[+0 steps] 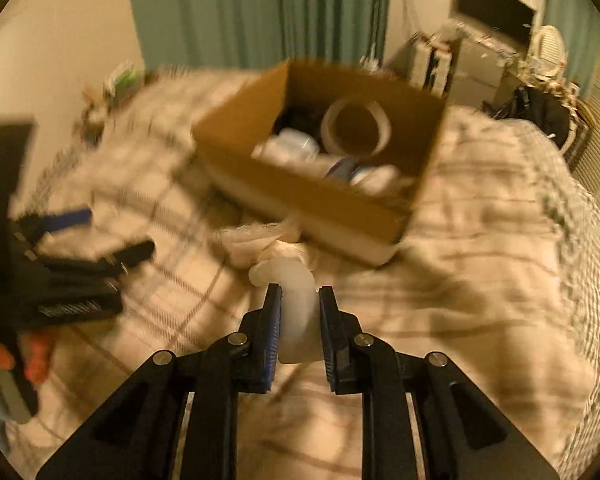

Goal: Organize objects
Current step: 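Grasp the white plastic tube beside the box with the right tool, then grasp the white lace cloth with the left tool while the right tool holds the tube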

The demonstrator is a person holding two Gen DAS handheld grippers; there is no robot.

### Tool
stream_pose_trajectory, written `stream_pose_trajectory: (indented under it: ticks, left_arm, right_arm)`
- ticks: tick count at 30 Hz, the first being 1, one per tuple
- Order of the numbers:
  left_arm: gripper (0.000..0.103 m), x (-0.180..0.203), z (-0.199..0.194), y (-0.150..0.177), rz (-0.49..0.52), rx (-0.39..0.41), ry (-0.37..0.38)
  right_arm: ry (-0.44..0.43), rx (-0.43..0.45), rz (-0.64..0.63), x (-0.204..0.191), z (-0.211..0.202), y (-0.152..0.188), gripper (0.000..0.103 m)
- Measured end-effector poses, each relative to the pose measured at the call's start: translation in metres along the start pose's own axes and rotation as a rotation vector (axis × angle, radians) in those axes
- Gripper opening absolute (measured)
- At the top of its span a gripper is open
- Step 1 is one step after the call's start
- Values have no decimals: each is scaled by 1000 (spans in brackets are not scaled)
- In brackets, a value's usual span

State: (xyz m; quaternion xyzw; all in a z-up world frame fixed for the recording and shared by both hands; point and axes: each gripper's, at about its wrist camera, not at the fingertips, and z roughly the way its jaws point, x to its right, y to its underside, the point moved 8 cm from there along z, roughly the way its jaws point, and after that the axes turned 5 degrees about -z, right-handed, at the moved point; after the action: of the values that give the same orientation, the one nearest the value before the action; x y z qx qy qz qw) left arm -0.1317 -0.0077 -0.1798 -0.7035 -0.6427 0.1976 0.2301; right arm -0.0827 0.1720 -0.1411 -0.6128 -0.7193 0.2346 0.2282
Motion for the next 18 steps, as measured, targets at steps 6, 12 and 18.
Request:
stream_pose_trajectory:
  ticks: [6, 12, 18]
  left_arm:
    - [103, 38, 5, -11, 67, -1, 46]
    - [98, 78, 37, -19, 52, -56, 133]
    - [67, 103, 83, -11, 64, -157, 181]
  right_arm:
    - [103, 70, 55, 30, -19, -19, 17]
    - [66, -9, 115, 52, 11, 2, 17]
    - [37, -38, 153, 58, 25, 9, 18]
